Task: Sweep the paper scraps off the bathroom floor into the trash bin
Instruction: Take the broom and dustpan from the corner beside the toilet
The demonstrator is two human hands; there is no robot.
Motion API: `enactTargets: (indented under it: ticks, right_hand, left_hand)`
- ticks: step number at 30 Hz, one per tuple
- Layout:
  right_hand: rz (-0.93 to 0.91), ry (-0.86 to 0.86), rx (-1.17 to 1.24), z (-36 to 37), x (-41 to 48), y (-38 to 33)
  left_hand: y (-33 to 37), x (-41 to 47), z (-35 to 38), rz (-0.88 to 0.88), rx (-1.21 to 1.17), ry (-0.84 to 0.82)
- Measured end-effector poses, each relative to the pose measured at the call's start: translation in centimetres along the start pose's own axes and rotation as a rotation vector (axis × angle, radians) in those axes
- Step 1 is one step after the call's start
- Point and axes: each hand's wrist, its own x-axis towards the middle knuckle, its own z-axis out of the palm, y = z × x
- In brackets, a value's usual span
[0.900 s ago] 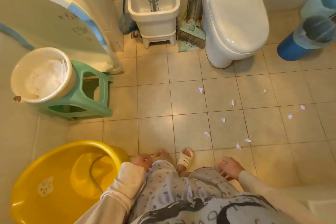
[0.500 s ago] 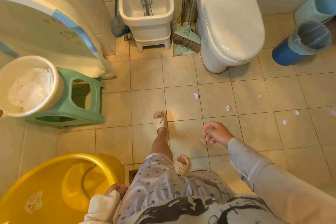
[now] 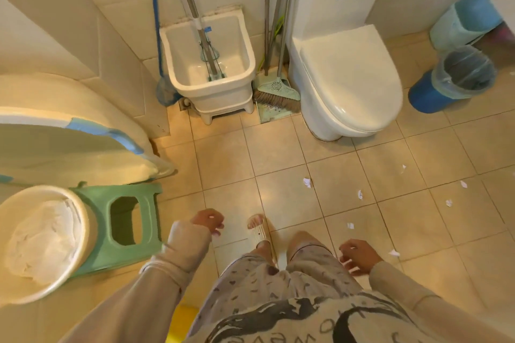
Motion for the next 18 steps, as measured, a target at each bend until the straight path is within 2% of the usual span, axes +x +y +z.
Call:
enactTargets:
  ticks: [5,13,18]
  right_hand:
    - [0.080,0.079,0.023,-1.1,0.4,-2.1]
    - [0.037,0.067,0.103,-3.5,2.6,-10.4]
    - [-0.042,0.022,0.060,-5.8,5.0,-19.1]
  left_hand:
    - [7.4,4.6,-3.8,0.152,-0.105,0.023]
    - [13.0,8.3,-5.0,0.105,-0.148,-0.030]
    - [13.3,10.9,-5.4,-0.039,-0.126,0.023]
